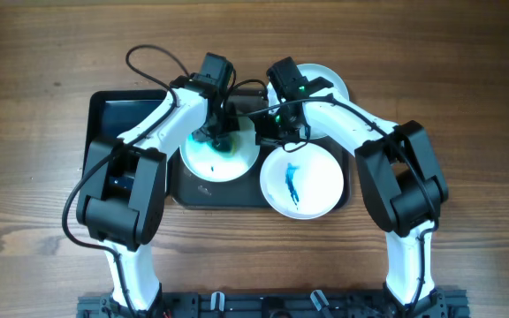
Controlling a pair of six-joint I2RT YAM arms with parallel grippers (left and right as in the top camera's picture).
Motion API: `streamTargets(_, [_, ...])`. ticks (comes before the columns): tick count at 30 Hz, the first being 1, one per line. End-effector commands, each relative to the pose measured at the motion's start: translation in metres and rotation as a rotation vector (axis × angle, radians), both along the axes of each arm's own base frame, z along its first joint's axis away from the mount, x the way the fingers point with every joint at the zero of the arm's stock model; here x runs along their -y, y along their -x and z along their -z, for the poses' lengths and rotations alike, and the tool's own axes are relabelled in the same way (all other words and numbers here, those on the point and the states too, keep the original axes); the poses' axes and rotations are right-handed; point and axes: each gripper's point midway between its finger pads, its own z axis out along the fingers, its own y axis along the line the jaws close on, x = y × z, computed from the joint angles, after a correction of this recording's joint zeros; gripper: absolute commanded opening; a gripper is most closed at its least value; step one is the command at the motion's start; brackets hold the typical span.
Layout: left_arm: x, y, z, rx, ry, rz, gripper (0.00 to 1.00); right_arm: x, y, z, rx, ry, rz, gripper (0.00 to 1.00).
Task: Clean dirty plates on tray and stack at the side
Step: 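Scrub the held plate's blue stain with the sponge in the left gripper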
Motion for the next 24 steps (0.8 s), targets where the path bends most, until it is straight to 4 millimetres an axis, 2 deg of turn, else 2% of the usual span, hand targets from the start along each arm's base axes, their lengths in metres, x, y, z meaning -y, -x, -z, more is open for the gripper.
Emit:
streamTargets(1, [0.011, 0.022, 0.004, -0.132, 0.079, -0.145, 0.04, 0.003, 0.008, 0.016, -0.034, 0.022, -0.004, 0.05])
streamTargets(4, [0.045, 0.032, -0.006, -0.201, 0.277, -0.098, 0.04, 0.003, 0.008, 0.016, -0.035, 0.022, -0.004, 0.04])
streamTargets(9, [0.045, 0.013, -0.008, -0.133, 0.305, -0.1, 0.04, 0.003, 0.008, 0.016, -0.034, 0.022, -0.004, 0.05])
streamTargets(13, [0.016, -0.009, -0.003, -0.043, 0.202, -0.152, 0.04, 0.003, 0.008, 0.016, -0.035, 0.022, -0.004, 0.04])
streamTargets(14, [0.0, -0.015, 0.0, -0.018, 0.134, -0.19, 0.04, 0.003, 0.008, 0.016, -0.035, 0.022, -0.004, 0.04])
streamTargets(18, [-0.043, -0.025, 0.003, 0.038, -0.031, -0.271, 0.04, 0.004, 0.008, 0.016, -0.035, 0.022, -0.004, 0.04])
streamTargets(20, [-0.047, -0.021, 0.004, 0.012, -0.025, -0.297, 0.04, 0.003, 0.008, 0.016, -0.035, 0.022, -0.005, 0.04])
streamTargets(24, [-0.044, 0.007, 0.006, -0.119, -0.004, -0.399, 0.04, 0.003, 0.007, 0.016, -0.033, 0.021, -0.004, 0.04])
